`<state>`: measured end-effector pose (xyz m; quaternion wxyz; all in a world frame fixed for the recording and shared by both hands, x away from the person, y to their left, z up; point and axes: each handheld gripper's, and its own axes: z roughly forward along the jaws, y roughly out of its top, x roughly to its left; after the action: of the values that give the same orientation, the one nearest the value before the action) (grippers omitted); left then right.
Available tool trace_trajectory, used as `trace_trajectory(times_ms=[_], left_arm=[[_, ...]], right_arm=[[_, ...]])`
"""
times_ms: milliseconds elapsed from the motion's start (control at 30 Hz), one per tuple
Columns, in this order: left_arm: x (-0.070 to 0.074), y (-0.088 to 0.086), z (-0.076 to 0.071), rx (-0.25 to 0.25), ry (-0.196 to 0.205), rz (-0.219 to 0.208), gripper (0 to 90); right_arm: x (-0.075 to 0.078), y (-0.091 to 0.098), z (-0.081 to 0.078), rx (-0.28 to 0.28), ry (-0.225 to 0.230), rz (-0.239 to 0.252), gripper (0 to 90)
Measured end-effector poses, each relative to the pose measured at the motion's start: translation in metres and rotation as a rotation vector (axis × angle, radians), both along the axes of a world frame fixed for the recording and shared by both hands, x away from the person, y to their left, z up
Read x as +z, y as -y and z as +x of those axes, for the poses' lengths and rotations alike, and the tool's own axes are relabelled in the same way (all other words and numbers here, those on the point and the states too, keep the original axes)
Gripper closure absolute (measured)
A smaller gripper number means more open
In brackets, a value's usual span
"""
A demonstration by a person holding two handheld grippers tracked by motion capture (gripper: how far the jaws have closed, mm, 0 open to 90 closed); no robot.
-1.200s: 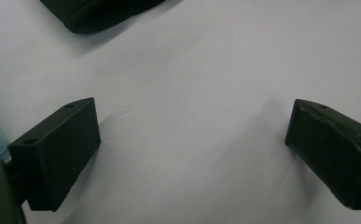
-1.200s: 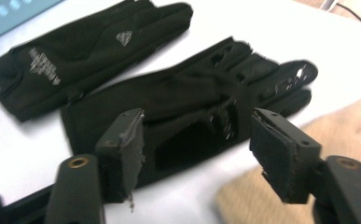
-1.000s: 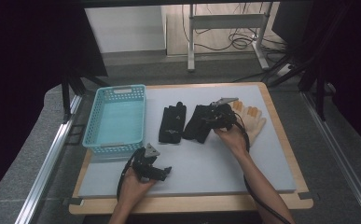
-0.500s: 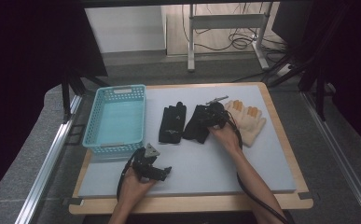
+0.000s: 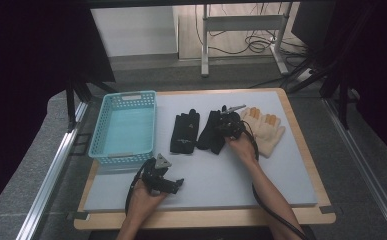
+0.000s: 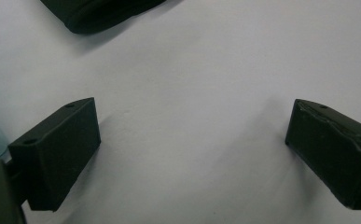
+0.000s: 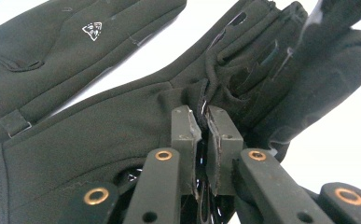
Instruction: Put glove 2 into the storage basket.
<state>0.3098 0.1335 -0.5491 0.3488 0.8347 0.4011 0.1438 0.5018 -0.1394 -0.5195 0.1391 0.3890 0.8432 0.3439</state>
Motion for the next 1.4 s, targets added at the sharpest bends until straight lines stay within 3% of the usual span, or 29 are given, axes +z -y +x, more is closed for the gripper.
trace_trajectory(times_ms=[133, 367, 600, 633, 667, 833, 1033, 1133, 1167, 1233, 1400], left_arm=[[0.000, 0.000, 0.000, 0.000, 0.000, 0.001, 3.5], [0.000, 0.000, 0.000, 0.000, 0.000, 0.003, 3.5], [0.000, 0.000, 0.000, -0.001, 0.000, 0.004, 3.5], [0.000, 0.000, 0.000, 0.000, 0.000, 0.003, 3.5], [0.000, 0.000, 0.000, -0.001, 0.000, 0.002, 3.5], [0.000, 0.000, 0.000, -0.001, 0.001, 0.004, 3.5], [0.000, 0.000, 0.000, -0.001, 0.002, 0.002, 3.5], [0.000, 0.000, 0.000, -0.002, 0.002, 0.005, 3.5], [0.000, 0.000, 0.000, -0.002, 0.002, 0.005, 3.5], [0.000, 0.000, 0.000, -0.002, 0.002, 0.005, 3.5], [0.000, 0.000, 0.000, -0.001, 0.001, 0.003, 3.5]], right_arm=[[0.008, -0.001, -0.004, 0.009, 0.028, -0.020, 81.8], [0.029, 0.008, -0.021, 0.069, 0.050, 0.020, 81.8], [0.048, 0.011, -0.052, 0.157, 0.056, 0.038, 81.7], [0.052, 0.011, -0.064, 0.178, 0.060, 0.032, 81.7], [0.052, 0.011, -0.064, 0.178, 0.060, 0.032, 81.7], [0.056, 0.012, -0.097, 0.222, 0.060, 0.036, 81.4], [0.035, 0.008, -0.127, 0.261, 0.012, 0.030, 80.7], [0.026, 0.007, -0.133, 0.285, 0.005, 0.017, 73.0], [0.026, 0.007, -0.134, 0.283, 0.025, 0.003, 66.3], [0.028, 0.009, -0.132, 0.268, 0.048, 0.008, 61.4], [0.037, 0.019, -0.120, 0.219, 0.060, 0.037, 59.1]])
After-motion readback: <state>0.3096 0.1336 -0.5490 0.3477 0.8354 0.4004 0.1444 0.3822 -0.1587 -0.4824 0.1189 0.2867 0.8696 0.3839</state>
